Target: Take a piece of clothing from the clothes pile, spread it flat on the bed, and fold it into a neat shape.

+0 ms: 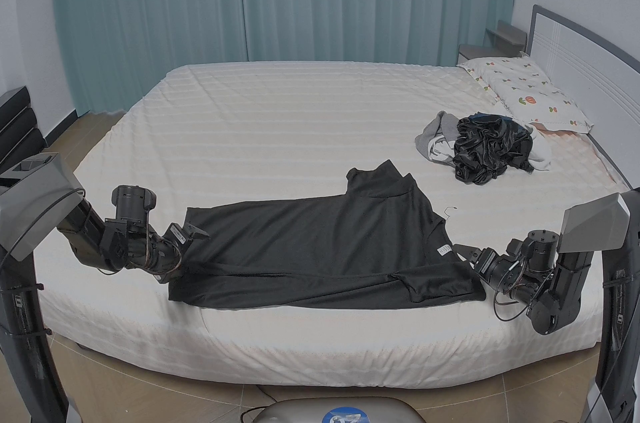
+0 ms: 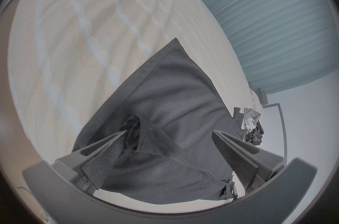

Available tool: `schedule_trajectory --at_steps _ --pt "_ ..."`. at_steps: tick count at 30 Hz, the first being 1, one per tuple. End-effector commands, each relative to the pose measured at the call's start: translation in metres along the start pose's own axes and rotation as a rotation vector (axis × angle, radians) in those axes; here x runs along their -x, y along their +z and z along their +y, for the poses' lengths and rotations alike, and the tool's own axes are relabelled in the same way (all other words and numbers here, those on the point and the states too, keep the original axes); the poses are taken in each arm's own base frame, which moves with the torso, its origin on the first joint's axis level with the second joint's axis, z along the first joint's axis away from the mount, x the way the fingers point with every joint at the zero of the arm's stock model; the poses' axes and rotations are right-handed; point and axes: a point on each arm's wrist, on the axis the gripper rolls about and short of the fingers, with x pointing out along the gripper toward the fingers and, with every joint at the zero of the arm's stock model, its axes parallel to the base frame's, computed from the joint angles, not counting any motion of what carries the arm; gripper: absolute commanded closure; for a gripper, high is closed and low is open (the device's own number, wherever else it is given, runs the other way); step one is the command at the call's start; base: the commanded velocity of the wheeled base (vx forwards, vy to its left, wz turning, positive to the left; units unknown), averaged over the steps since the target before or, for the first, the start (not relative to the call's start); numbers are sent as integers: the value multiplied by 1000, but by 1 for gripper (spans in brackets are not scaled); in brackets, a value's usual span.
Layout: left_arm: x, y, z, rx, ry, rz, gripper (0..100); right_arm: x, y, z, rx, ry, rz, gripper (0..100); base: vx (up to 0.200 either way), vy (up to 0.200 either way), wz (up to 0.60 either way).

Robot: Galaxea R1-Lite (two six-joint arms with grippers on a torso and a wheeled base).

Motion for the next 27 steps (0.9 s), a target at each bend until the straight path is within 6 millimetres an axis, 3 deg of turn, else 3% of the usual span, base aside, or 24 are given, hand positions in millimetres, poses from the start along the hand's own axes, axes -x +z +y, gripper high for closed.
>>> schedule_trajectory --at_steps 1,6,7,18,27 --pt "-10 -4 1 -6 15 6 0 -1 -1 1 4 6 -4 0 0 0 0" --pt "-16 -1 1 -7 21 -7 0 -1 -1 1 7 5 -3 0 0 0 0" --pt "-17 -1 1 -7 22 -10 100 -1 -2 0 7 4 -2 0 0 0 0" --pt "-18 2 5 -3 84 -78 100 -2 -6 -2 22 -6 8 0 0 0 0" --pt "1 25 21 61 114 -155 100 -4 4 8 44 25 -30 0 0 0 0"
